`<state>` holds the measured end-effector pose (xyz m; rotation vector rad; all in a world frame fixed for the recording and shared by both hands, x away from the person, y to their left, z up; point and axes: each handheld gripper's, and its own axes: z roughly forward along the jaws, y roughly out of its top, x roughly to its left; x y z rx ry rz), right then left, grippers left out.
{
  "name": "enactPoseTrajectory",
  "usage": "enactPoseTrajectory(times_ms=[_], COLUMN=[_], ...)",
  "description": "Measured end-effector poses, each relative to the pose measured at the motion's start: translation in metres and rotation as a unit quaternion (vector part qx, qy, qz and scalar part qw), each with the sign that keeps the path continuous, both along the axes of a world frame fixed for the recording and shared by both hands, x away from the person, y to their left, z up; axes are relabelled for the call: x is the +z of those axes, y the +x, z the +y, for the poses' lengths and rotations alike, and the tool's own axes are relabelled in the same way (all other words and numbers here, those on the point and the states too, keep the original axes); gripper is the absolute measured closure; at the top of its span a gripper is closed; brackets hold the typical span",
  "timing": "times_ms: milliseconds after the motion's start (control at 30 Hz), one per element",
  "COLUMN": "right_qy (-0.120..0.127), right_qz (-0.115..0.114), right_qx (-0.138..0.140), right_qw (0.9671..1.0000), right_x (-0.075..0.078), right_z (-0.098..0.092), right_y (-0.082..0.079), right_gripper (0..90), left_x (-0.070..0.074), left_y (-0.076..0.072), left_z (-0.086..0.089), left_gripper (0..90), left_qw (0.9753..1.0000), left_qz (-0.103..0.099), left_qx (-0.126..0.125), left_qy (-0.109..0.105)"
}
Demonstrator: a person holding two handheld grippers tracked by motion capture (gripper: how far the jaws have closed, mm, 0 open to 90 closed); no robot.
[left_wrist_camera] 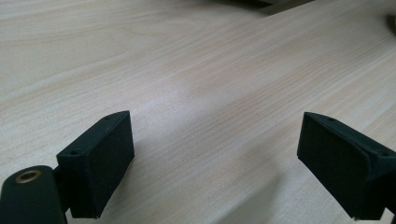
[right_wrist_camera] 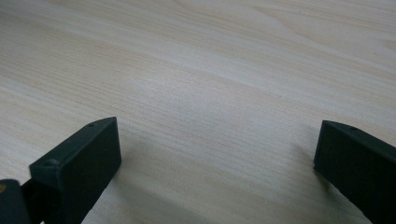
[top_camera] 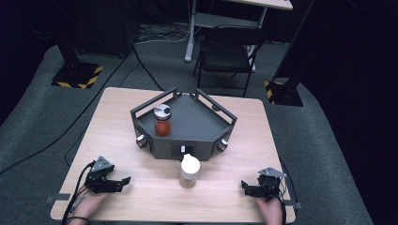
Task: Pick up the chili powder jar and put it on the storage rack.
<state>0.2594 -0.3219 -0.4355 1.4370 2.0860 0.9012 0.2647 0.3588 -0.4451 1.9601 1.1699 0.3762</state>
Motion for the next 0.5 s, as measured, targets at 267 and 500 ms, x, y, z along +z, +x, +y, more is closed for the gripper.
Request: enactPoseTrajectory(times_ms=[267,500], right_qy=[0.0,-0.001], right_qz=[0.0,0.0], right_qx=[0.0,0.0], right_qw=[1.0,1.0], right_x=[0.0,0.0], right_z=[0.0,0.0], right_y=[0.0,0.0], right_gripper=[0.0,0.0], left_x=[0.004,0.006], left_y=[-0.003,-0.004], left_z=[-0.016,-0.026], left_gripper=[10.1,8.1], left_qw=[0.9988,0.9972], left_qz=[-0.011,-0.015], left_qx=[-0.003,0.0], left_qy=[0.047,0.074])
